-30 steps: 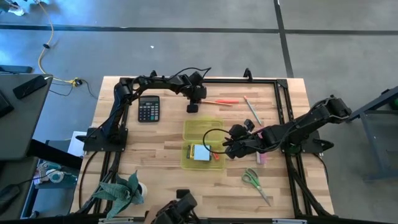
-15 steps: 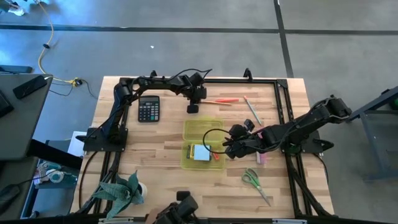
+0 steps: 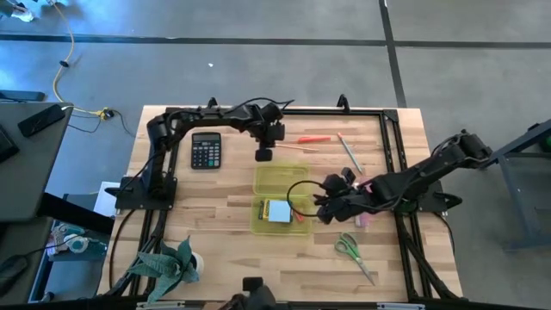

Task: Pack school essentials
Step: Put the orange pencil into the yellow supply box

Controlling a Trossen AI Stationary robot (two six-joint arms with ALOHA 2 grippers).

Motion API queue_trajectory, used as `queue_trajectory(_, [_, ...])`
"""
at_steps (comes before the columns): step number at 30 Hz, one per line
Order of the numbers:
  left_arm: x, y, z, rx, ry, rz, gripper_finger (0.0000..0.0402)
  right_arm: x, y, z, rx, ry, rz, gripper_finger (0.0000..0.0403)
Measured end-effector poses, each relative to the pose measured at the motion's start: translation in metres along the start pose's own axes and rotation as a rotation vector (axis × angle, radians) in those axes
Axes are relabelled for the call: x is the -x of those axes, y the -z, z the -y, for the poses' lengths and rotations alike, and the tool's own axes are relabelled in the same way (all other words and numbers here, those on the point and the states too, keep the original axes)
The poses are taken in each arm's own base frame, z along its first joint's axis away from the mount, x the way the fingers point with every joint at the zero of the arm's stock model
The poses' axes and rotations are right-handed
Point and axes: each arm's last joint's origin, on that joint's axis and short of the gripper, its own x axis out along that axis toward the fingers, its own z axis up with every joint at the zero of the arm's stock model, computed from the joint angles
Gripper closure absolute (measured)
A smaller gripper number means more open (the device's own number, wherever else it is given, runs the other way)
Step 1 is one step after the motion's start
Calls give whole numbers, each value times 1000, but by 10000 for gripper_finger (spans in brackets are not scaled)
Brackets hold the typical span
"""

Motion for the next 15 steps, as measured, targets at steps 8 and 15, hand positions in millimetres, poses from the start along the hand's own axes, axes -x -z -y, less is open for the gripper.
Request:
queue_trajectory(8, [35,-21,38,54,18,47,387,10,3,-4,16,-35,11,238])
queue_trajectory(15, [62,-33,82,125,61,50,387,15,7,-8,31,-52,16,238])
